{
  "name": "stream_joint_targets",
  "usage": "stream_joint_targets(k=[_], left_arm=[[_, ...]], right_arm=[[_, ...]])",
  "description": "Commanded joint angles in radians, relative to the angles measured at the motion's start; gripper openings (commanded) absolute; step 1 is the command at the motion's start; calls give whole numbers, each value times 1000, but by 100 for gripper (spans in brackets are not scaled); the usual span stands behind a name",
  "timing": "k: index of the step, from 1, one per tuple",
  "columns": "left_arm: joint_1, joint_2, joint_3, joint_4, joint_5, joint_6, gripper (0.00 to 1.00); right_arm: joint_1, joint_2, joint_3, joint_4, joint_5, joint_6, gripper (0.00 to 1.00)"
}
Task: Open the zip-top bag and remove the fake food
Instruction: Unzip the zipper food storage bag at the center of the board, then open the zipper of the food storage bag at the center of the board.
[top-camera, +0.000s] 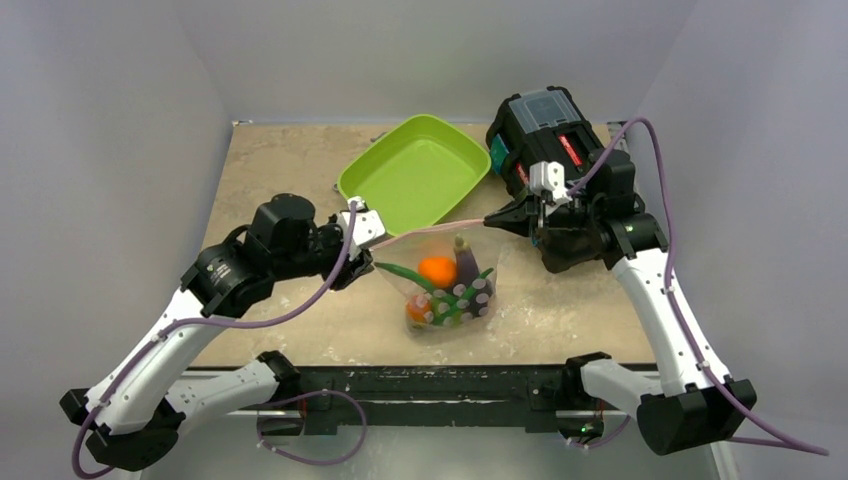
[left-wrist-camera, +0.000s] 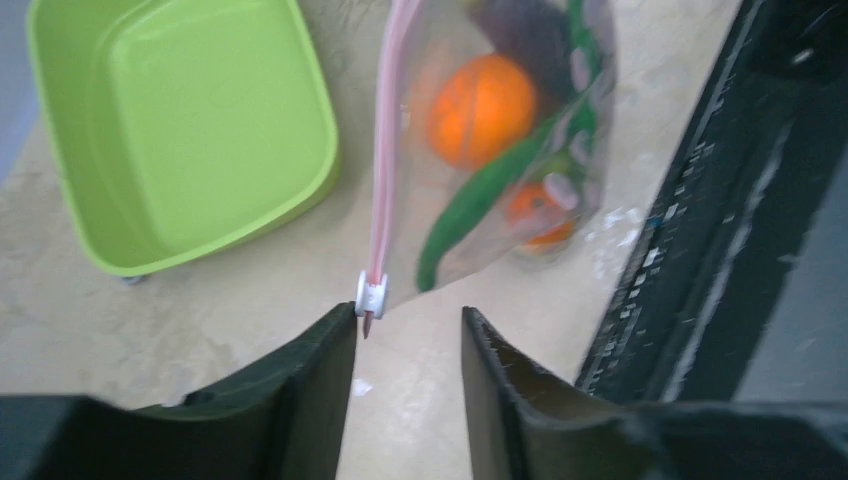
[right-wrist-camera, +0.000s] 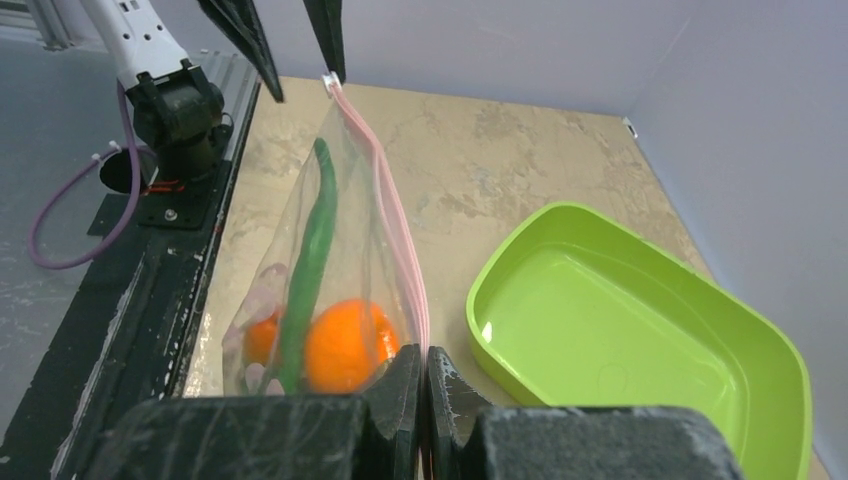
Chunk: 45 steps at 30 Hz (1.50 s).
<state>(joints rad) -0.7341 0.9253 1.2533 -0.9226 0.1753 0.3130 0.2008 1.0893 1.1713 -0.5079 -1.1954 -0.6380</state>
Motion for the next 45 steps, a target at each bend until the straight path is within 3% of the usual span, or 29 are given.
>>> stream_joint_targets(k=[1, 3, 6, 15, 19, 22, 29, 39, 45], left_arm=[[12, -8, 86, 61, 189, -125, 54], [12, -3, 108, 94, 211, -161, 70], [11, 12, 149, 118, 221, -198, 83], [12, 98, 206, 124, 258, -227, 92], [0, 213, 263, 87, 293, -219, 88], [-42, 265, 277, 81, 194, -164, 88], [-47, 400, 388, 76, 129, -79, 72], [-48, 465, 400, 101, 174, -12, 49], [-71, 485, 384, 112, 154, 42, 48]], right_arm=[[-17, -26, -33, 18, -45, 6, 0], [-13, -32, -50, 17, -58, 1, 0], [-9, -42, -71, 9, -72, -12, 0], [17, -56, -108, -63, -81, -98, 0], [22, -61, -116, -75, -79, -115, 0], [23, -63, -117, -99, -90, -144, 0], [25, -64, -117, -110, -89, -155, 0], [28, -63, -121, -109, -95, -156, 0], [27, -64, -121, -108, -95, -158, 0]])
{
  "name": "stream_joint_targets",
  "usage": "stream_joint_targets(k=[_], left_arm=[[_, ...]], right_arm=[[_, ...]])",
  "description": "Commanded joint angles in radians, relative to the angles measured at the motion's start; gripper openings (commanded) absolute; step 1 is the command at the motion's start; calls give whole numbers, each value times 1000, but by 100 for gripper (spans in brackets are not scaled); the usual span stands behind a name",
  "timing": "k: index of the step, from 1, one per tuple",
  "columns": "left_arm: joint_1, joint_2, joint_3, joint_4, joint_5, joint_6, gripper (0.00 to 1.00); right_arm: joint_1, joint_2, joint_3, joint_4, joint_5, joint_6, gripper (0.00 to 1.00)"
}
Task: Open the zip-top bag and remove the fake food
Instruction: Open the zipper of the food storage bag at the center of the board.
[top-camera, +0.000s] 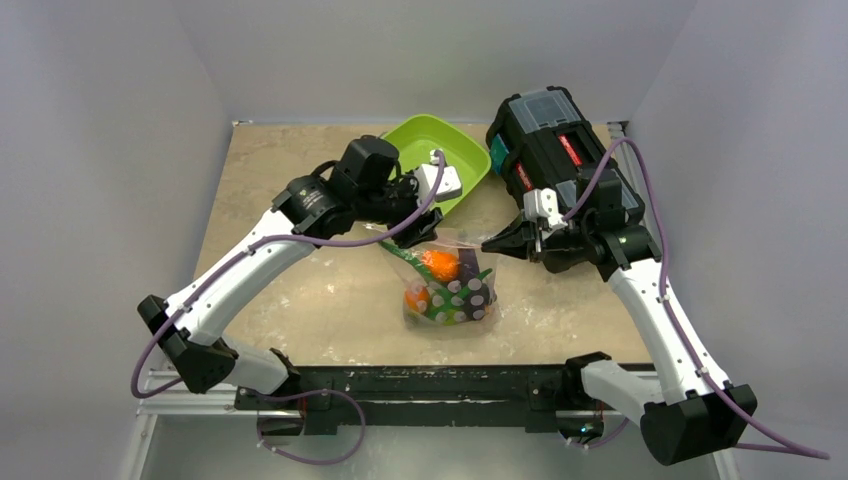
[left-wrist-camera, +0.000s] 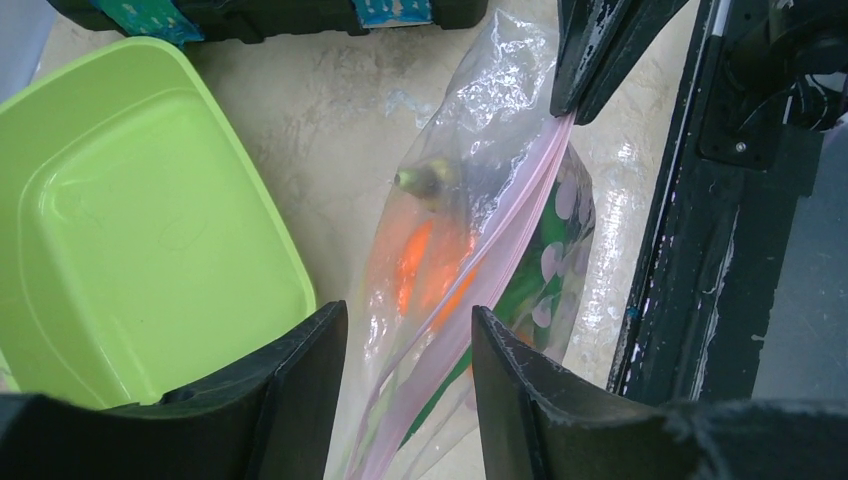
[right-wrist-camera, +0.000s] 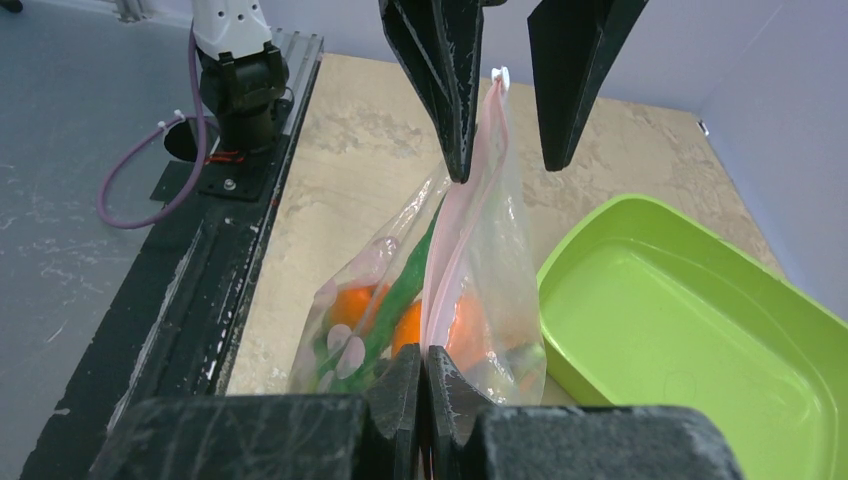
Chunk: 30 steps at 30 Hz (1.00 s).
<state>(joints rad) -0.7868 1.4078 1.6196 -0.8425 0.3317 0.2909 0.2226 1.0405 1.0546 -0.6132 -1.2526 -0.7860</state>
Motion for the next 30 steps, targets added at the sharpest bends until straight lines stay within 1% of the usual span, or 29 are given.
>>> stream_joint_targets(k=[1, 11, 16, 18, 19, 20, 21, 22, 26, 27, 28, 29, 30], left_arm=[[-23, 7, 17, 34, -11, 73, 47], [-37, 48, -6, 36, -42, 151, 43], [-40, 74, -3, 33, -56, 176, 43], [-40, 90, 2, 31, -61, 182, 40], [-41, 96, 7, 26, -61, 186, 35], [-40, 105, 16, 19, -61, 189, 27], [-41, 113, 24, 10, -63, 191, 12], [-42, 118, 30, -2, -65, 191, 1], [-35, 90, 22, -29, -87, 141, 0], [-28, 70, 10, -27, -92, 114, 0], [-17, 49, -5, -23, -90, 82, 0], [-6, 22, -18, -13, -83, 48, 0], [7, -8, -30, -9, -76, 10, 0]], right_arm=[[5, -14, -4, -4, -38, -9, 0], [5, -13, -4, -3, -40, -9, 0], [7, -13, -3, -3, -41, -9, 0], [7, -13, -3, -3, -41, -9, 0], [7, -13, -5, -3, -41, -9, 0], [7, -13, -3, -4, -39, -9, 0], [7, -13, -2, -3, -38, -9, 0], [8, -13, -2, -3, -36, -9, 0], [6, -18, 1, 4, -7, 11, 0], [6, -23, 0, 18, 7, 32, 6], [6, -27, -4, 36, 16, 56, 14], [5, -33, -8, 52, 20, 76, 28], [4, -35, -10, 66, 18, 93, 44]])
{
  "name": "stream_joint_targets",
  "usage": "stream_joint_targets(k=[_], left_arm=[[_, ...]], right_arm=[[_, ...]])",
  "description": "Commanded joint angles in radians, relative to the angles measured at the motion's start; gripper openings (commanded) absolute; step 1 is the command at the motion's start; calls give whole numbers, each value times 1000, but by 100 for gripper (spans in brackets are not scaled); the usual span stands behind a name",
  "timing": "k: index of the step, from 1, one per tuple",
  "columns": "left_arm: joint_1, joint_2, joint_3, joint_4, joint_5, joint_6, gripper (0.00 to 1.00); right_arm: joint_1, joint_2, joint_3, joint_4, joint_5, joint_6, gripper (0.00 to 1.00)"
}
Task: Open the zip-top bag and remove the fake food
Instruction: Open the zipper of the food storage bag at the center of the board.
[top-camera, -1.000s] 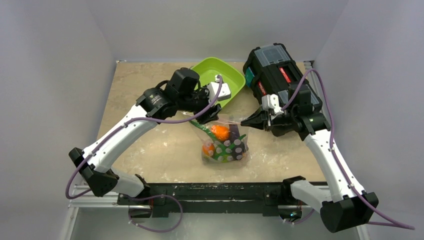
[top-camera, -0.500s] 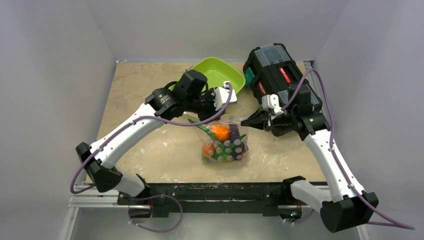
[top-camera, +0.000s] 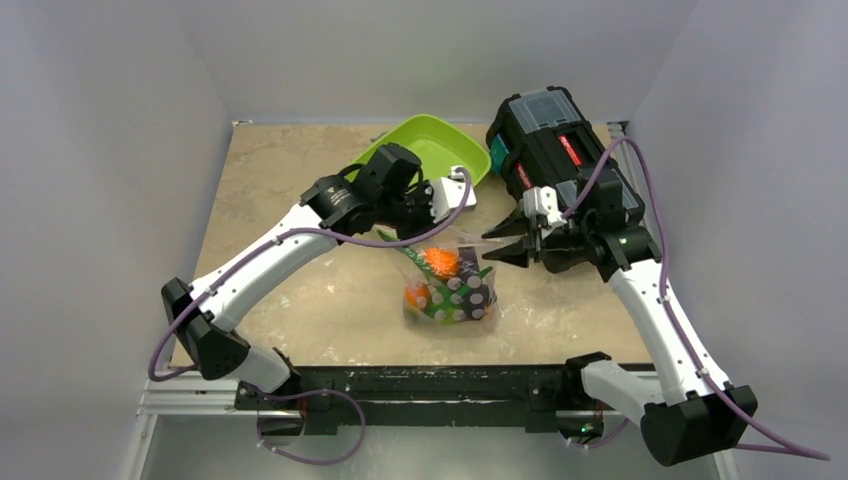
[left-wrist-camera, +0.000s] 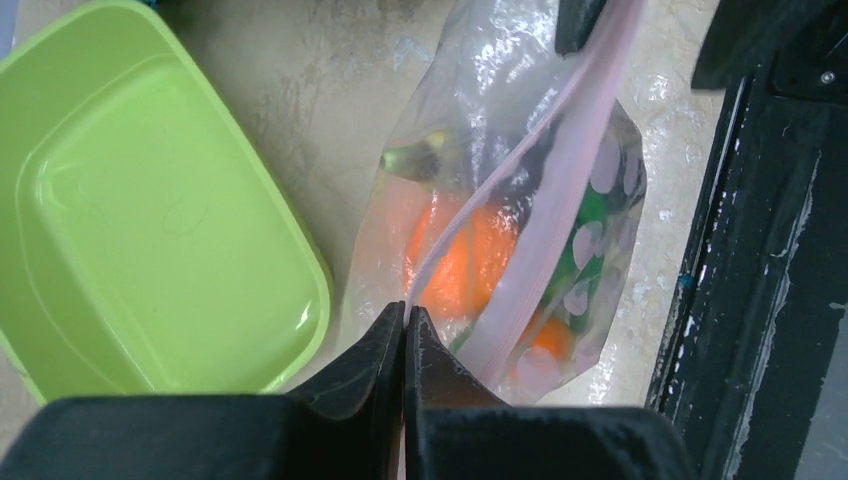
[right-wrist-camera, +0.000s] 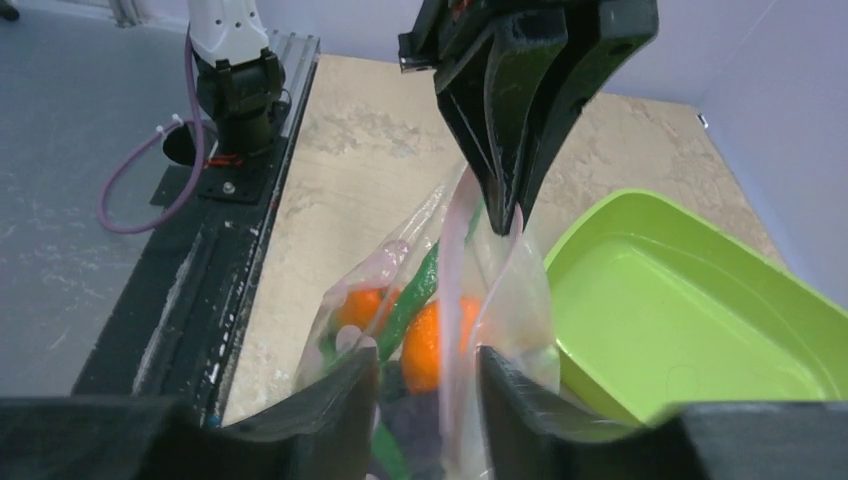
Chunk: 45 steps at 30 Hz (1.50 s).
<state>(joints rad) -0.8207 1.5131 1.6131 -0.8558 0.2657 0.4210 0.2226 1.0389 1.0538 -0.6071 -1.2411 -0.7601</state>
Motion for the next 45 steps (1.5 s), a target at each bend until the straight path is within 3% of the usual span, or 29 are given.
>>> stream_joint_targets(k=[1, 2, 3, 7, 14, 19, 22, 30, 33, 39, 43, 45], left_arm=[[52, -141, -33, 12, -10, -156, 0], [62, -169, -40, 10, -25, -202, 0], [71, -193, -41, 3, -55, -246, 0], [116, -285, -34, -45, -148, -366, 0], [169, -416, 11, -134, -406, -407, 0], [183, -427, -23, -140, -496, -444, 0], [184, -411, -107, -59, -495, -534, 0], [178, -353, -267, 153, -334, -812, 0], [158, -362, -333, 223, -293, -909, 0], [80, -368, -438, 336, -261, -1021, 0], [57, -394, -470, 381, -289, -1068, 0], [52, -396, -476, 394, -294, -1083, 0]], right_arm=[[4, -37, -8, 72, -3, 80, 58], [0, -41, -4, 74, -3, 86, 74], [-6, -45, -2, 72, 2, 91, 82], [-38, -59, 2, 69, 8, 101, 95], [-70, -47, -6, 90, 8, 137, 98], [-71, -32, -29, 123, 23, 166, 99], [-71, -20, -47, 144, 29, 189, 99], [-68, 41, -91, 183, 12, 215, 98], [-40, 63, -128, 281, -15, 304, 97], [45, 75, -235, 653, 91, 692, 96], [100, 128, -270, 844, 271, 936, 96], [125, 142, -301, 945, 463, 1130, 94]])
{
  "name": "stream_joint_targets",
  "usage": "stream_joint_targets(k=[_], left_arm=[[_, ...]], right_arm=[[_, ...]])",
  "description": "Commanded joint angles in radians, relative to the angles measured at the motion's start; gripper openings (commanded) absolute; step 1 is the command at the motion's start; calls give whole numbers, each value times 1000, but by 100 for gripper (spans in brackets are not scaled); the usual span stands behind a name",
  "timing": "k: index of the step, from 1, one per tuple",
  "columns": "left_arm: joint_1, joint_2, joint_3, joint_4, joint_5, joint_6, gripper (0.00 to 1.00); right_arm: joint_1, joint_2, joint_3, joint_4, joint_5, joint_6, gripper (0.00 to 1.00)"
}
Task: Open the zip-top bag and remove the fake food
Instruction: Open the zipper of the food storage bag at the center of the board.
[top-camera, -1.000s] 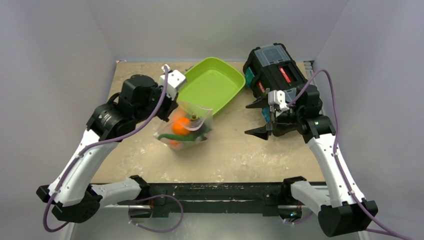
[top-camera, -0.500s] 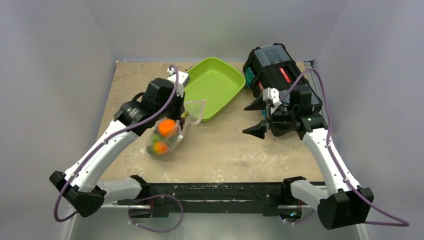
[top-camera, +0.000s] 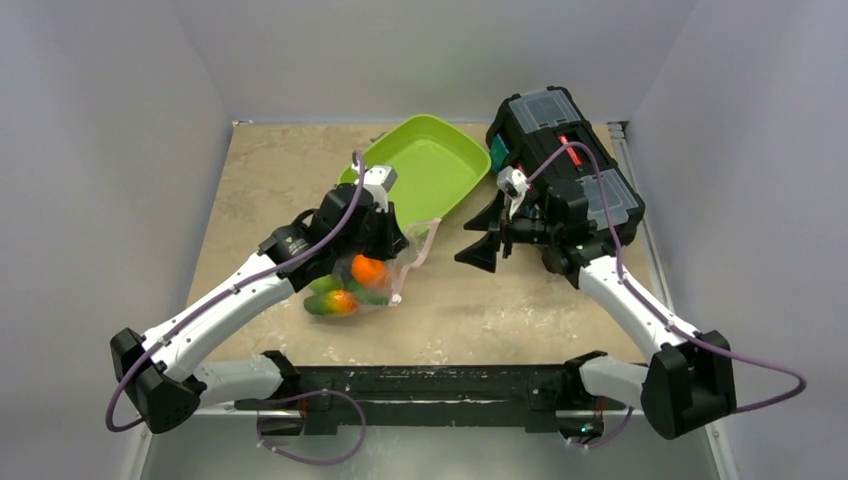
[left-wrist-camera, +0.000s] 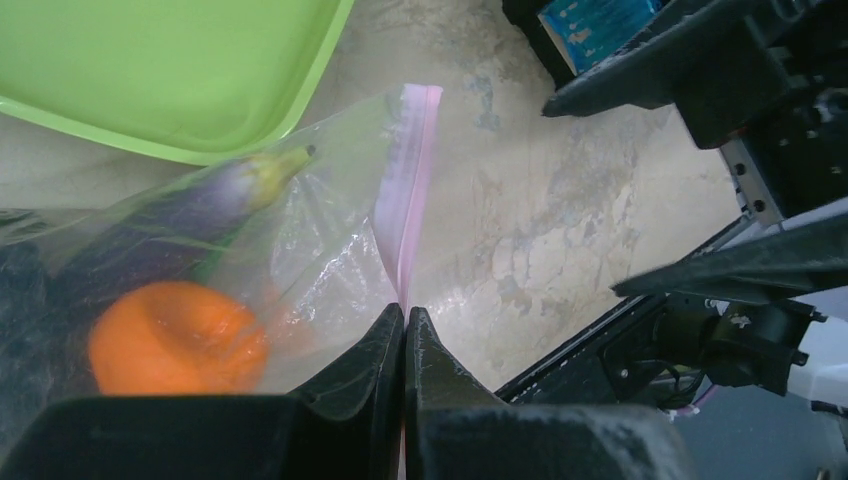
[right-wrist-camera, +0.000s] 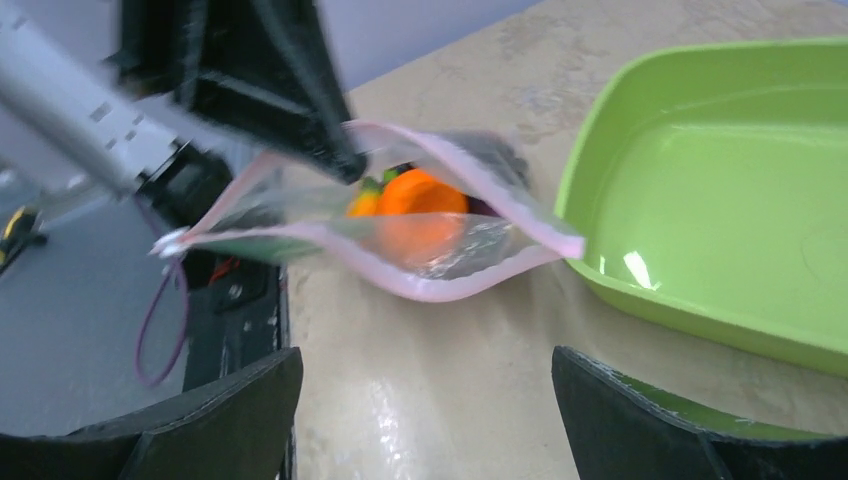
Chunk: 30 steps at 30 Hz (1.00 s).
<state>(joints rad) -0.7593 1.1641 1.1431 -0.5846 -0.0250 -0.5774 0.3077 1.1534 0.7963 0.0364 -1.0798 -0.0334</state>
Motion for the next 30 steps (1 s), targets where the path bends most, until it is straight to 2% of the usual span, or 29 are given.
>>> stream_joint_targets(k=[1, 4, 7, 12, 15, 18, 20, 21, 22, 25, 27, 28, 30], left_arm=[[-12, -50, -15, 139, -8, -93, 0], [-17, -47, -55, 213, -12, -132, 0], [-24, -37, -80, 262, -23, -164, 0], [-39, -26, -121, 352, -36, -218, 0], [-53, -10, -114, 366, -45, -231, 0], [-57, 0, -105, 367, -30, -238, 0], [-61, 3, -105, 372, -16, -243, 0], [-63, 4, -105, 372, -12, -246, 0], [-65, 7, -106, 374, -10, -247, 0], [-66, 4, -111, 361, -26, -232, 0], [-66, -2, -119, 336, -67, -207, 0], [-66, -3, -121, 317, -104, -187, 0], [-65, -7, -119, 269, -158, -145, 0]], right_arm=[[48, 40, -54, 333, 363, 476, 94], [78, 78, -55, 316, 527, 650, 94], [102, 122, -82, 365, 518, 728, 94], [160, 151, -102, 439, 511, 776, 92], [217, 164, -89, 386, 576, 757, 90], [221, 183, -90, 384, 618, 787, 89], [222, 216, -83, 382, 630, 812, 85], [222, 241, -82, 396, 604, 823, 79], [223, 264, -77, 404, 579, 831, 68], [219, 274, -69, 423, 529, 820, 26], [203, 231, -59, 392, 534, 764, 4], [191, 200, -45, 357, 552, 706, 0], [174, 147, 13, 191, 676, 530, 0]])
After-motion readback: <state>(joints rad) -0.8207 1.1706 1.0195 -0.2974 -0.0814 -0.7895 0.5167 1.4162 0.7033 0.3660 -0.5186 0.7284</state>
